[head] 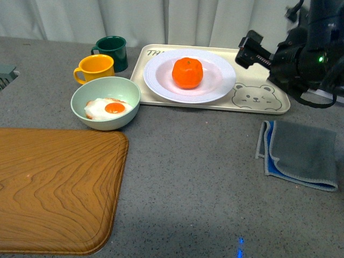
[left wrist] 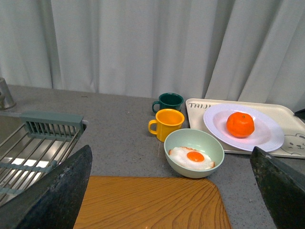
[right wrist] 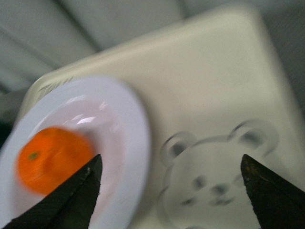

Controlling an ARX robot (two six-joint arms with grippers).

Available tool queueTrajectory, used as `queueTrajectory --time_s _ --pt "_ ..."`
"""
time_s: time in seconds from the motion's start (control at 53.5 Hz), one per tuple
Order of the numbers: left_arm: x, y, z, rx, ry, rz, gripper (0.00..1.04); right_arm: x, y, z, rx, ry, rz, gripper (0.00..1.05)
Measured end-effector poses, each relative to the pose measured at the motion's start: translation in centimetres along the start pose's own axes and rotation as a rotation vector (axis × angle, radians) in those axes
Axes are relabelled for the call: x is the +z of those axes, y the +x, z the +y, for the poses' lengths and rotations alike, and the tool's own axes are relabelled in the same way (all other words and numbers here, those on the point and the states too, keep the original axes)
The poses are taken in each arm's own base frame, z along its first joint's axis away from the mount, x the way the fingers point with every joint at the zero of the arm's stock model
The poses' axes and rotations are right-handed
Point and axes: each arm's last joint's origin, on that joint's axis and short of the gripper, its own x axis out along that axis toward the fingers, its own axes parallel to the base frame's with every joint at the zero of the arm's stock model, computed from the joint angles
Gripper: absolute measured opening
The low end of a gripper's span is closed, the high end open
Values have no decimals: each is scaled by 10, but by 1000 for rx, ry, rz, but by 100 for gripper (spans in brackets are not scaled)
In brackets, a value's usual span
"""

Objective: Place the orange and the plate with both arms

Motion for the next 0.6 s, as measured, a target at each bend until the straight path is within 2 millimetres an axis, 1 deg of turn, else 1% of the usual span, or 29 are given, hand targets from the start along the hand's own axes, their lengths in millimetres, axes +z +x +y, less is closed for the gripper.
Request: queueTrajectory --time_s 0.056,0.075,0.168,0.187,0.224,0.281,0.318,0.43,0.468,0.505,0.599 --pt "0 0 0 0 0 0 98 -5 -24 -7 -37 -134 -201 71" --pt "0 0 0 2 0 0 98 -5 -38 -10 -41 -200 -269 65" --pt "0 0 0 1 0 0 98 6 -83 -15 -32 -293 -429 48" --pt "0 0 0 1 0 0 98 8 -88 -15 -33 -298 -439 46" --pt "0 0 0 1 0 0 98 12 -103 -16 -34 -312 -464 39" --pt "0 0 0 1 0 0 98 13 -116 -18 -37 -325 -473 31" --pt "0 0 0 1 0 0 98 11 -127 -21 -43 -333 -469 24" --pt "0 0 0 1 0 0 98 2 -149 -27 -47 -349 -438 8" --pt "0 0 0 1 0 0 98 -2 -161 -29 -45 -356 -427 0" --pt "0 0 0 1 0 0 98 -4 -172 -30 -43 -358 -426 1" --pt "0 0 0 1 0 0 98 -5 -190 -32 -45 -357 -436 1"
